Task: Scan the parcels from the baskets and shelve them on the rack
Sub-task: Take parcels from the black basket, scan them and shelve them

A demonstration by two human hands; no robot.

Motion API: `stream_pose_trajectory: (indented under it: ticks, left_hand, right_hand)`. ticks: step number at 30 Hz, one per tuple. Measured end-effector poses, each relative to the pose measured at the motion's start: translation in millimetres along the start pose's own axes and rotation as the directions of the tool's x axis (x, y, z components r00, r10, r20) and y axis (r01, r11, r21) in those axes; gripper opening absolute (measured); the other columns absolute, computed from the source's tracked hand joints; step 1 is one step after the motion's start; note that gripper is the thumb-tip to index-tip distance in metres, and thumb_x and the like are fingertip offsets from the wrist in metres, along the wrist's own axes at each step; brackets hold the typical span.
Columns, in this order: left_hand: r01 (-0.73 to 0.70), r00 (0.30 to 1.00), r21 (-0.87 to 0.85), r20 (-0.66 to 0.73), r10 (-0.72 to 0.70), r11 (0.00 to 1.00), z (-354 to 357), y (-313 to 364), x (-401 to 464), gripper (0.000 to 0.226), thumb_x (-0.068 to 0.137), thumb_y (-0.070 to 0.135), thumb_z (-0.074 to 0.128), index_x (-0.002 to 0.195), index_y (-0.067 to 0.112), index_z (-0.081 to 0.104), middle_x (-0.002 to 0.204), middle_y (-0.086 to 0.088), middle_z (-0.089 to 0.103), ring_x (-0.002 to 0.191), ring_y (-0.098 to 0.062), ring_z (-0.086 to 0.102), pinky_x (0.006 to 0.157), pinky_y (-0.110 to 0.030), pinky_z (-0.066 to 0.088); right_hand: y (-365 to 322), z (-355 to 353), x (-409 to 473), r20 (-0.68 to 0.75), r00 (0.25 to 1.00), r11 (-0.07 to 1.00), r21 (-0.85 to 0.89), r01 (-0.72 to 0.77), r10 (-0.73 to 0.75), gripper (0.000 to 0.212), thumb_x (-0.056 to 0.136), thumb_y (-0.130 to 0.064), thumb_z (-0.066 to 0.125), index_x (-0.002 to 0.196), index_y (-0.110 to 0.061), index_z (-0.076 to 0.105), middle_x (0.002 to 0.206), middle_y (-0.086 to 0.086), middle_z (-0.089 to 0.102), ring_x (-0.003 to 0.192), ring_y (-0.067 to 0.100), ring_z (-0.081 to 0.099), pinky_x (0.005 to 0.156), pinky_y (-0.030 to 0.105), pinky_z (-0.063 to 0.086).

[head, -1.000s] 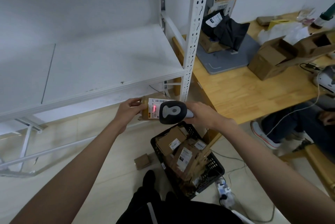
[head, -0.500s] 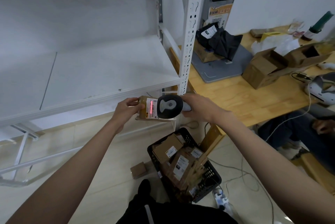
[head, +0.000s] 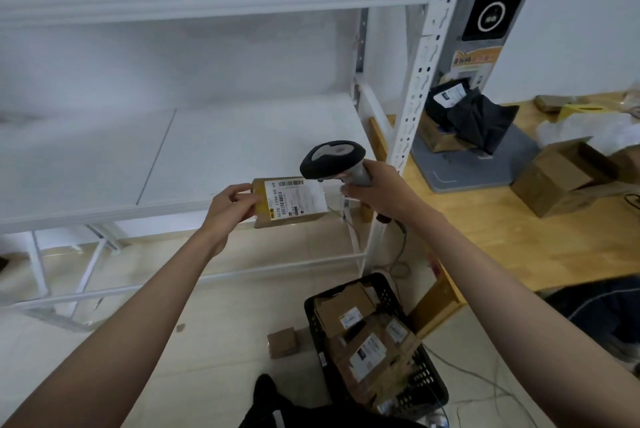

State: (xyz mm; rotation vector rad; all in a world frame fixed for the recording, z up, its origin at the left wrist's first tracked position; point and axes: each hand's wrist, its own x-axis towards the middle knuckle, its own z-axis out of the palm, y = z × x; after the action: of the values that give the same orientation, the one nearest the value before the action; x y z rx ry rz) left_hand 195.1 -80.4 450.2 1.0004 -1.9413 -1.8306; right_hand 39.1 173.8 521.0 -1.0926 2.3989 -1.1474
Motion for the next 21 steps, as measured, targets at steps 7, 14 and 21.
stream_pose_trajectory:
  ticks: [7, 14, 21]
  left_hand:
    - [0.011, 0.986, -0.06, -0.168, -0.021, 0.998, -67, -1, -5, 0.037, 0.089, 0.015, 0.07, 0.125, 0.015, 0.062, 0.114, -0.013, 0.071, 0.092, -0.015, 0.074, 0.087, -0.027, 0.056]
    - [-0.008, 0.936, -0.143, -0.351, -0.043, 0.99, -164, -11, -22, 0.035, 0.091, 0.012, 0.069, 0.125, 0.011, 0.06, 0.113, -0.013, 0.07, 0.095, -0.02, 0.073, 0.083, -0.026, 0.056]
    - [0.012, 0.884, -0.24, -0.451, -0.123, 0.971, -249, -40, -24, 0.037, 0.094, 0.011, 0.065, 0.129, 0.008, 0.056, 0.114, -0.01, 0.07, 0.094, -0.02, 0.072, 0.087, -0.031, 0.056]
  right_hand:
    - [-58, 44, 43, 0.064, 0.993, 0.99, 0.101, 0.095, -0.102, 0.015, 0.09, -0.013, 0.071, 0.09, -0.023, 0.061, 0.069, -0.003, 0.066, 0.049, 0.006, 0.06, 0.049, 0.021, 0.051]
    - [-124, 114, 94, 0.176, 0.96, 0.974, 0.104, 0.202, -0.218, 0.009, 0.087, -0.012, 0.07, 0.094, -0.016, 0.064, 0.07, -0.004, 0.066, 0.051, 0.01, 0.062, 0.042, 0.022, 0.046]
    - [-146, 195, 118, 0.238, 0.955, 0.984, 0.084, 0.16, -0.176, 0.015, 0.086, -0.01, 0.071, 0.101, -0.012, 0.067, 0.076, 0.001, 0.068, 0.049, 0.002, 0.06, 0.05, 0.019, 0.049]
